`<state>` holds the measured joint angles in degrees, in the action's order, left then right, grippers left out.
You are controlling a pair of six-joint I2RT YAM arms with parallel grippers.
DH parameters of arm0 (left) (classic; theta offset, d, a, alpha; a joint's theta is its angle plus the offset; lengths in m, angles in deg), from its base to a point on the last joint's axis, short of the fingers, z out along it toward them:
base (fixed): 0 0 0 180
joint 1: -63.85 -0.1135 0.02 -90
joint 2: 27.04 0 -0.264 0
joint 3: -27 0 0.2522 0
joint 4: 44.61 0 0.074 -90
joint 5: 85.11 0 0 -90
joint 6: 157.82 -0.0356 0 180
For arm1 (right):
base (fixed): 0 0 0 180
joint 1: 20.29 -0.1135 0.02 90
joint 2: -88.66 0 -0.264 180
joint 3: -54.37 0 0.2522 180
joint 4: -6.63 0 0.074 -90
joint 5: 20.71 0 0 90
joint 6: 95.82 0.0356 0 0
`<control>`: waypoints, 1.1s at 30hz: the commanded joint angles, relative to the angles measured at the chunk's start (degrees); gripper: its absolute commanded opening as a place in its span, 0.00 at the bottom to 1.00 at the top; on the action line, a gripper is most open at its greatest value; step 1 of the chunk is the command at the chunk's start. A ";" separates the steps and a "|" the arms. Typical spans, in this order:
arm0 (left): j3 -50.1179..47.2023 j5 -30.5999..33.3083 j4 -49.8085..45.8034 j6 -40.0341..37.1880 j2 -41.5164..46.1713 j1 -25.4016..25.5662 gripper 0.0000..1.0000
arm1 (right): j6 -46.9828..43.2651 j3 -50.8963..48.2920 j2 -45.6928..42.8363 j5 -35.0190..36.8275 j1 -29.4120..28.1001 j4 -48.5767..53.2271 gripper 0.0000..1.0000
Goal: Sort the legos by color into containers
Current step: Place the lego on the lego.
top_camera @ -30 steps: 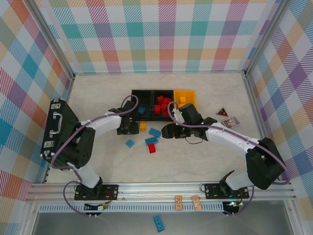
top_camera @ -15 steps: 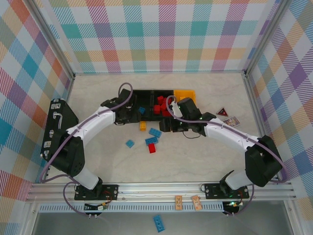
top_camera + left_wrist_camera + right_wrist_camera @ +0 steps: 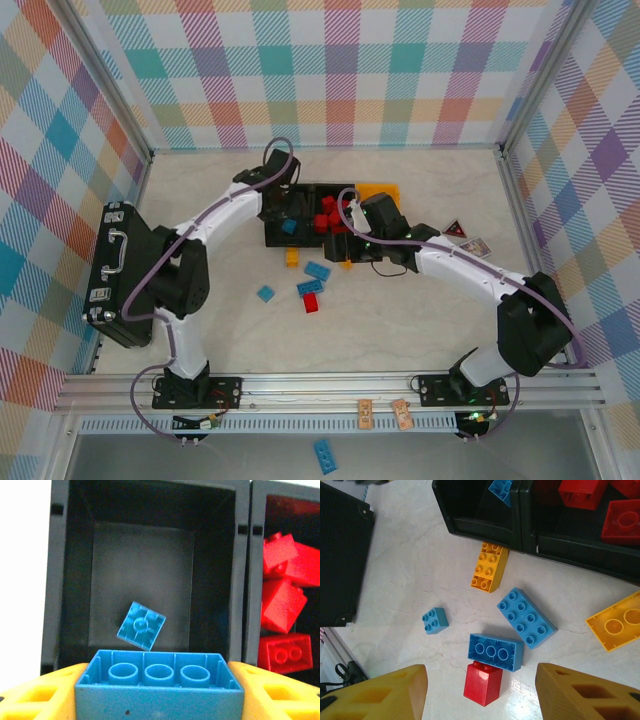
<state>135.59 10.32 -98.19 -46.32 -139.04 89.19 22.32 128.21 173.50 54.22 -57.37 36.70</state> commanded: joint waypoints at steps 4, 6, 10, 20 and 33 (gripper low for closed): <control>9.66 3.32 -4.18 0.33 -6.48 -0.66 0.54 | 0.95 -1.05 -0.99 0.83 0.69 -0.41 0.59; 12.31 3.79 -5.06 0.30 -8.72 -0.73 0.55 | 1.05 -1.40 -1.23 0.90 0.77 -0.48 0.59; 15.98 5.04 -6.67 0.65 -12.17 -0.71 0.55 | 1.08 -1.93 -1.85 1.01 1.09 -0.41 0.59; 16.77 6.94 -6.76 2.86 -13.86 -0.66 0.68 | 1.05 -2.42 -2.57 0.72 1.56 -0.72 0.59; 12.98 2.73 -4.64 3.51 -7.57 -0.30 0.72 | 1.00 -2.00 -2.82 0.47 1.57 -0.62 0.59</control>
<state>149.95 14.85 -103.06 -43.46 -151.89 89.15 23.17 126.57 172.50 55.16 -56.19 36.66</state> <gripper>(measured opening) 0.722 0.594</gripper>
